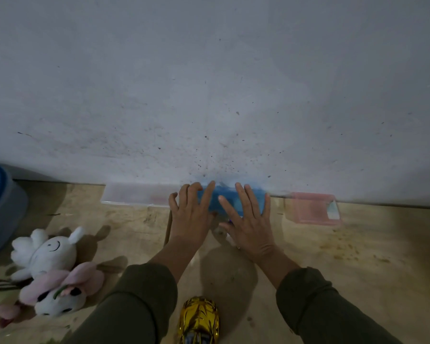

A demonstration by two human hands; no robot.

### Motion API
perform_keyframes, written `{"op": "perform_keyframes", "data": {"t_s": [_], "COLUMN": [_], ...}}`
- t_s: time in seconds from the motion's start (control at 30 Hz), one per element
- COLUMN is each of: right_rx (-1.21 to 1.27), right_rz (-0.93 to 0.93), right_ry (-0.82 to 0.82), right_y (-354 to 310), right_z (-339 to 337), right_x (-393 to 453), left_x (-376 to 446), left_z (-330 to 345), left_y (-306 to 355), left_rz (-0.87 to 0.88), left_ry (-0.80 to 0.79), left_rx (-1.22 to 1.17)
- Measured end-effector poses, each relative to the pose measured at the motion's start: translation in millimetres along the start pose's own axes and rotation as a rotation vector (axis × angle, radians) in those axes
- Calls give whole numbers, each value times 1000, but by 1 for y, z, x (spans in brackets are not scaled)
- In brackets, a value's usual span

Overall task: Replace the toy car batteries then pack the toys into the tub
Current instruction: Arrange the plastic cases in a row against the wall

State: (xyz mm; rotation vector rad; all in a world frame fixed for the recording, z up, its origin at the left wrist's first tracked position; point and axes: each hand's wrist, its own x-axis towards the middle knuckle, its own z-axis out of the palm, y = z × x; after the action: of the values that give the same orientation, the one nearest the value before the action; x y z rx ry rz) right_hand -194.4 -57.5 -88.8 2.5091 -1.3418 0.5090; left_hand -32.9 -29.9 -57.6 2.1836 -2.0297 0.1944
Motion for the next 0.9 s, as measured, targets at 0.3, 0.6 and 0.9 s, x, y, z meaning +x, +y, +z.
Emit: {"op": "perform_keyframes", "data": {"t_s": [0.3, 0.6, 0.9], "right_rx": [-5, -32, -59], "right_rz": [64, 79, 42], "right_ry": [-117, 173, 55], "right_y": [-4, -8, -8], "right_z": [2, 19, 10], "right_x": [-1, 8, 19], "left_x": [-19, -23, -23], "left_z": [0, -1, -13], "left_y": [0, -3, -8], "left_rz": [15, 30, 66], "left_ry": [-320, -377, -404], "left_rx": [-20, -3, -40]}}
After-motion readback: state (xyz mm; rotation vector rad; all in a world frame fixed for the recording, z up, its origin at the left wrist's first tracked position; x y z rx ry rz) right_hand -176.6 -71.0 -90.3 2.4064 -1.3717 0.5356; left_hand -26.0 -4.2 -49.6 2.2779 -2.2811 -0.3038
